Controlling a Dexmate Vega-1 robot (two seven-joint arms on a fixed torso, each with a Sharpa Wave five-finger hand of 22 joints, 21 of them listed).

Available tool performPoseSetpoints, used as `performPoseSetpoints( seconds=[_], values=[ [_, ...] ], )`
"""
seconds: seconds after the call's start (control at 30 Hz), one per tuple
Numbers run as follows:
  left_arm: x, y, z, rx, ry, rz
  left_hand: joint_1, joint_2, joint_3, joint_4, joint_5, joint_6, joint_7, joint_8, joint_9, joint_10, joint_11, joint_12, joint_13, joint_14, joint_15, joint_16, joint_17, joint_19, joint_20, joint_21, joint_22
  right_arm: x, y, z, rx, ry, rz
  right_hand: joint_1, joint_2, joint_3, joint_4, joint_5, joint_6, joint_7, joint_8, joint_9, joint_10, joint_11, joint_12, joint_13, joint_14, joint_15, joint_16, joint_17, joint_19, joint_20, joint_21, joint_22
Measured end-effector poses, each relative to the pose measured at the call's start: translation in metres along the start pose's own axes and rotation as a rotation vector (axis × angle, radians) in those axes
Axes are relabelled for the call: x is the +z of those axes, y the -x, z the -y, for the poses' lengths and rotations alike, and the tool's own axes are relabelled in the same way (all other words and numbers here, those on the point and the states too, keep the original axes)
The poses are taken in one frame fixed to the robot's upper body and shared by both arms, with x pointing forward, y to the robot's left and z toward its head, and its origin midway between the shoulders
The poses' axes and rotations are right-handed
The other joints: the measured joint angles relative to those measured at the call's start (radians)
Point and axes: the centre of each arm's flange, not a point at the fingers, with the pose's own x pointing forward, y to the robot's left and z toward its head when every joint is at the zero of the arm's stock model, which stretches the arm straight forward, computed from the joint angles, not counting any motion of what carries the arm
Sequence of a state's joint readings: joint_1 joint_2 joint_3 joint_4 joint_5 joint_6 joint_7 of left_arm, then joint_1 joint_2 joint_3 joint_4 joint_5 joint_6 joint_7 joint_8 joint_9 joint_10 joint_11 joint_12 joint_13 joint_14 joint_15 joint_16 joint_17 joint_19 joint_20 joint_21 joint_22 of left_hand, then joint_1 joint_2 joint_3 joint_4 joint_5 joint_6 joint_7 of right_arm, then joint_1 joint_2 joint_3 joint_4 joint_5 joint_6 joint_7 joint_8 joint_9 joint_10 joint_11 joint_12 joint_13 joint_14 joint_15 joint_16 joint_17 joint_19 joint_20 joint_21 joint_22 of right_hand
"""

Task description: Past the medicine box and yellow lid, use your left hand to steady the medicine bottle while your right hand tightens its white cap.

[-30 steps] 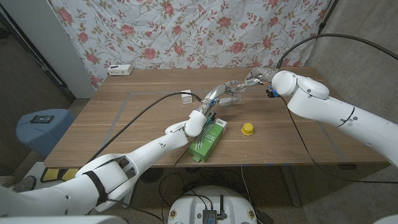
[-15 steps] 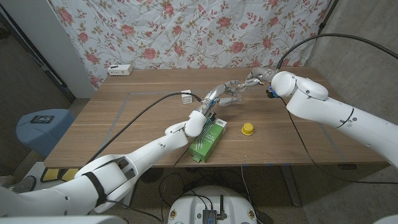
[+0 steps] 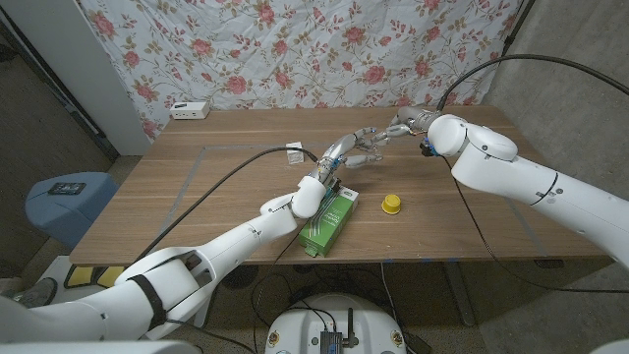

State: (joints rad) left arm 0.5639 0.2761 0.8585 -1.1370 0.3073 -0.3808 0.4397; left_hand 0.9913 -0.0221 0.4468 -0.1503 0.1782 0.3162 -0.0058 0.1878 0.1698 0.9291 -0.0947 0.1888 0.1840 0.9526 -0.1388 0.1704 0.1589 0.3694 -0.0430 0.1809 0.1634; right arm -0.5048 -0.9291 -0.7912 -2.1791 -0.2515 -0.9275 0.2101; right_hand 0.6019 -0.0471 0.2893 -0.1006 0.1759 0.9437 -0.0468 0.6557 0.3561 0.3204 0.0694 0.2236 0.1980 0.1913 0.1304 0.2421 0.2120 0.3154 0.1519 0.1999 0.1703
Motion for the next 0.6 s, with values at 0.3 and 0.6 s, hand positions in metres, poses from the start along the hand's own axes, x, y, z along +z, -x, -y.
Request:
performPoseSetpoints(
  seconds=[0.3, 0.6],
  values=[
    [0.0010, 0.0033, 0.0001, 0.003, 0.000, -0.001, 0.000, 0.000, 0.000, 0.000, 0.004, 0.000, 0.000, 0.000, 0.000, 0.000, 0.000, -0.001, 0.000, 0.000, 0.000, 0.000, 0.000, 0.000, 0.000, 0.000, 0.000, 0.0025, 0.0032, -0.0035, -0.018, -0.002, -0.004, -0.041, -0.012, -0.023, 0.015, 0.006, 0.012, 0.002, 0.018, 0.019, 0.023, -0.009, 0.000, 0.000, 0.018, -0.011, 0.009, 0.000, 0.009, 0.002, 0.000, 0.000],
    [0.0014, 0.0043, 0.0003, 0.003, 0.000, 0.001, 0.000, 0.000, 0.004, -0.004, 0.004, 0.000, 0.000, 0.000, 0.000, 0.000, 0.000, -0.003, 0.000, 0.000, 0.000, 0.000, 0.000, 0.000, 0.000, 0.000, 0.000, 0.0036, 0.0083, -0.0052, -0.034, 0.005, -0.017, -0.092, -0.029, -0.050, 0.027, 0.021, -0.095, 0.000, -0.002, 0.030, 0.008, -0.005, -0.014, 0.000, 0.018, -0.010, 0.005, 0.000, 0.005, 0.006, -0.004, 0.000]
  ],
)
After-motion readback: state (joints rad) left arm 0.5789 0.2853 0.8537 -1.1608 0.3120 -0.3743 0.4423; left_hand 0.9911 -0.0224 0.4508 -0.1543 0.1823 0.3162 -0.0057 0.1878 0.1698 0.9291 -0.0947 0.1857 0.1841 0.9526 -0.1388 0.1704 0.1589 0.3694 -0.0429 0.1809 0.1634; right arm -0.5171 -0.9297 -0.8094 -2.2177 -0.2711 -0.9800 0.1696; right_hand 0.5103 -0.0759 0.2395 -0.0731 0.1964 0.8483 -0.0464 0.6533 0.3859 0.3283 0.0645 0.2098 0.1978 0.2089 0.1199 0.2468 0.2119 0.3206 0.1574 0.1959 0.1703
